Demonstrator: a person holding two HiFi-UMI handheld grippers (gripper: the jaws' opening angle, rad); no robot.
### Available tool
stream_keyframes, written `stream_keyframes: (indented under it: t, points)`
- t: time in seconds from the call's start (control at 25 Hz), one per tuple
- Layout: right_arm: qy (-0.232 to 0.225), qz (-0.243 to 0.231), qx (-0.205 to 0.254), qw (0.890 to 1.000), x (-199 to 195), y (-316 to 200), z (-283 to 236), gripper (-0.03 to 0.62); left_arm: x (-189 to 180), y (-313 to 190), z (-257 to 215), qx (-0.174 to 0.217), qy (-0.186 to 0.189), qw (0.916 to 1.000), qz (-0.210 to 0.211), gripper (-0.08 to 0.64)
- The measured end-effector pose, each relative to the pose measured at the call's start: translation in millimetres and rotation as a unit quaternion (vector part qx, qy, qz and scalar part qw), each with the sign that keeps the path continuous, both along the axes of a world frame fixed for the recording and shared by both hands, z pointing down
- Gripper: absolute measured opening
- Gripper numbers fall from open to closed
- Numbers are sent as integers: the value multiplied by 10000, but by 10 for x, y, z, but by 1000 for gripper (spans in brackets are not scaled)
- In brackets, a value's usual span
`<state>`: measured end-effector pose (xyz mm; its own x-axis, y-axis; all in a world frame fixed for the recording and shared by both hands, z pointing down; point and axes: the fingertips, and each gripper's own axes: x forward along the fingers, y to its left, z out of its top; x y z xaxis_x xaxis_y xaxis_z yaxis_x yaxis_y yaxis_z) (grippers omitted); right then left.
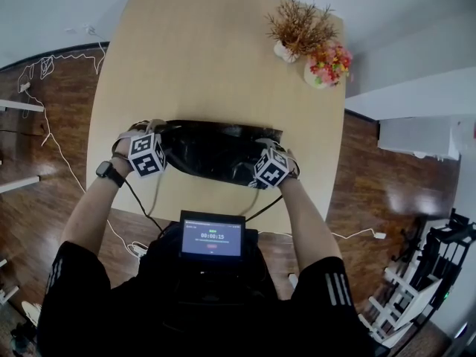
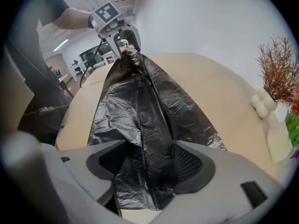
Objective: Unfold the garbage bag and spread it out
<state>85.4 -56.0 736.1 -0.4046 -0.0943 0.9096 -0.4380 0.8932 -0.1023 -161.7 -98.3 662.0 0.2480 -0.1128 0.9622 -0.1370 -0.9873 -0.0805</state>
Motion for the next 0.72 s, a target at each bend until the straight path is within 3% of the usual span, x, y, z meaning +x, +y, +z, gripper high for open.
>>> stream_keyframes:
  t: [0.2, 0.36, 0.44, 0.48, 0.72]
  points:
    - [30, -16, -2, 10000, 5, 7, 5, 351, -31, 61, -169, 342, 168, 9992, 134, 173]
    - [30, 10, -11, 10000, 3, 20, 18, 351, -263, 167, 322, 56, -486, 9978, 448, 169]
    - [21, 9, -4, 10000, -3, 10, 8, 351, -392, 130, 536, 34, -806, 9953, 545, 185]
    - [17, -8, 4, 10000, -8, 1, -13, 351, -428, 101, 601, -6, -884, 9946, 541, 226]
    - [54, -123, 21, 9999, -10, -21, -22, 367, -418, -10, 819, -509, -881, 9940, 408, 305]
